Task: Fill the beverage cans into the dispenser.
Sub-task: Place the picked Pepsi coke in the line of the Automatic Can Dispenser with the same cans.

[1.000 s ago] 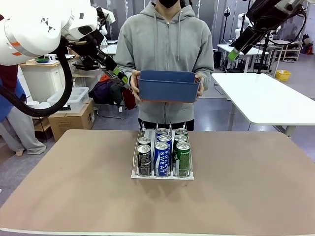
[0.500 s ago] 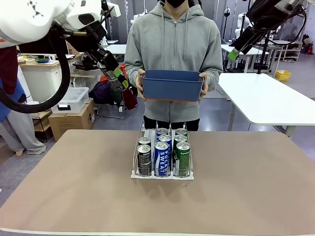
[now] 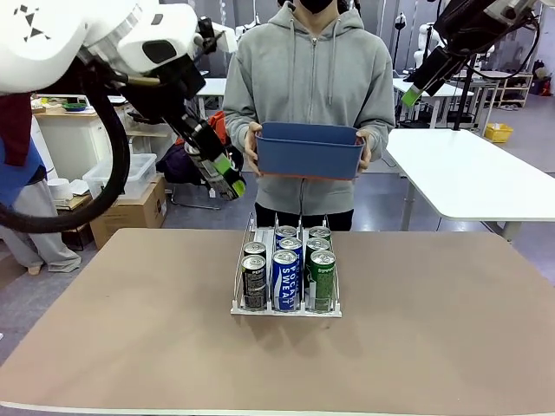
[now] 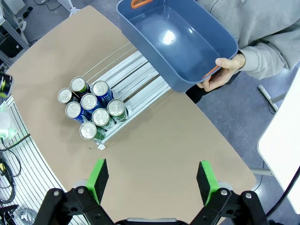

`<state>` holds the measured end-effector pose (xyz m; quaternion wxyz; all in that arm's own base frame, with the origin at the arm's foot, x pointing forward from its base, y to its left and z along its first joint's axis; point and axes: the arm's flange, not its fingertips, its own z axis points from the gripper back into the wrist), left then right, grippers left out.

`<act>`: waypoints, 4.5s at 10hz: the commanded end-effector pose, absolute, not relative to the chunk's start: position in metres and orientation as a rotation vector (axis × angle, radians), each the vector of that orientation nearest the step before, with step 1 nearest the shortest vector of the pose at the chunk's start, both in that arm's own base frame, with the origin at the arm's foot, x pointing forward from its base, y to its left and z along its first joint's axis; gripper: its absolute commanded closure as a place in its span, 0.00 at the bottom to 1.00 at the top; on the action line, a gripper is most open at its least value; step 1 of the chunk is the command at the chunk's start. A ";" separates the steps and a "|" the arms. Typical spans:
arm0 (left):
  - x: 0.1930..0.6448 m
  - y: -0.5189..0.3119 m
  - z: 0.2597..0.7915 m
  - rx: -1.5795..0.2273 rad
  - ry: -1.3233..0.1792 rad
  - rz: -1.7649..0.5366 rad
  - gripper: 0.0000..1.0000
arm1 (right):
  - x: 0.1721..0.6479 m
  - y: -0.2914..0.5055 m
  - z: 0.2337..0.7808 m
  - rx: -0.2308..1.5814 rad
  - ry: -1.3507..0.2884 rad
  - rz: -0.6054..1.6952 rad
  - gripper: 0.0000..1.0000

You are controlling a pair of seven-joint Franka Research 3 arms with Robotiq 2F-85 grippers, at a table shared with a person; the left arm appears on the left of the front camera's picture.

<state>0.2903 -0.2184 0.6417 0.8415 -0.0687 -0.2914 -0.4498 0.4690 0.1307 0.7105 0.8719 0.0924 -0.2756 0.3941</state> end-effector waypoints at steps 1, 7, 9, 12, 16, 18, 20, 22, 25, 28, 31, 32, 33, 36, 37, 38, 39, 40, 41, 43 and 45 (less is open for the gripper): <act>0.277 -0.223 0.622 -0.131 -0.691 -1.012 0.42 | 0.467 0.129 0.710 0.193 -0.576 0.823 0.00; 0.271 -0.236 0.607 -0.128 -0.649 -1.041 0.42 | 0.467 0.129 0.710 0.193 -0.576 0.823 0.00; 0.271 -0.236 0.607 -0.128 -0.649 -1.041 0.42 | 0.467 0.129 0.710 0.193 -0.576 0.823 0.00; 0.259 -0.252 0.586 -0.095 -0.698 -0.983 0.42 | 0.467 0.129 0.710 0.193 -0.576 0.823 0.00; 0.238 -0.268 0.536 -0.026 -0.702 -1.143 0.42 | 0.467 0.129 0.710 0.193 -0.576 0.823 0.00; 0.241 -0.269 0.507 0.004 -0.624 -1.201 0.42 | 0.467 0.129 0.710 0.193 -0.576 0.823 0.00; 0.250 -0.268 0.487 0.016 -0.563 -1.189 0.42 | 0.467 0.129 0.710 0.193 -0.576 0.823 0.00; 0.254 -0.264 0.476 0.076 -0.501 -1.176 0.42 | 0.467 0.129 0.710 0.193 -0.576 0.823 0.00; 0.264 -0.281 0.487 0.040 -0.508 -1.181 0.42 | 0.467 0.129 0.710 0.193 -0.576 0.823 0.00; 0.264 -0.280 0.484 0.047 -0.487 -1.180 0.42 | 0.467 0.129 0.710 0.193 -0.576 0.823 0.00; 0.288 -0.280 0.459 0.065 -0.499 -1.232 0.42 | 0.467 0.129 0.710 0.193 -0.576 0.823 0.00; 0.297 -0.280 0.451 0.075 -0.487 -1.235 0.42 | 0.467 0.129 0.710 0.193 -0.576 0.823 0.00; 0.305 -0.278 0.443 0.098 -0.478 -1.251 0.42 | 0.467 0.129 0.710 0.193 -0.576 0.823 0.00; 0.331 -0.271 0.428 0.070 -0.476 -1.268 0.42 | 0.467 0.129 0.710 0.193 -0.576 0.823 0.00; 0.338 -0.270 0.426 0.066 -0.475 -1.260 0.42 | 0.467 0.129 0.710 0.193 -0.576 0.823 0.00; 0.346 -0.269 0.424 0.056 -0.471 -1.250 0.42 | 0.467 0.129 0.710 0.193 -0.576 0.823 0.00; 0.349 -0.267 0.424 0.045 -0.462 -1.241 0.42 | 0.467 0.129 0.710 0.193 -0.576 0.823 0.00; 0.345 -0.265 0.430 0.037 -0.463 -1.243 0.42 | 0.467 0.129 0.710 0.193 -0.576 0.823 0.00; 0.340 -0.268 0.421 0.056 -0.444 -1.233 0.42 | 0.467 0.129 0.710 0.193 -0.576 0.823 0.00; 0.340 -0.268 0.421 0.056 -0.444 -1.233 0.42 | 0.467 0.129 0.710 0.193 -0.576 0.823 0.00; 0.342 -0.271 0.415 0.044 -0.441 -1.266 0.42 | 0.467 0.129 0.710 0.193 -0.576 0.823 0.00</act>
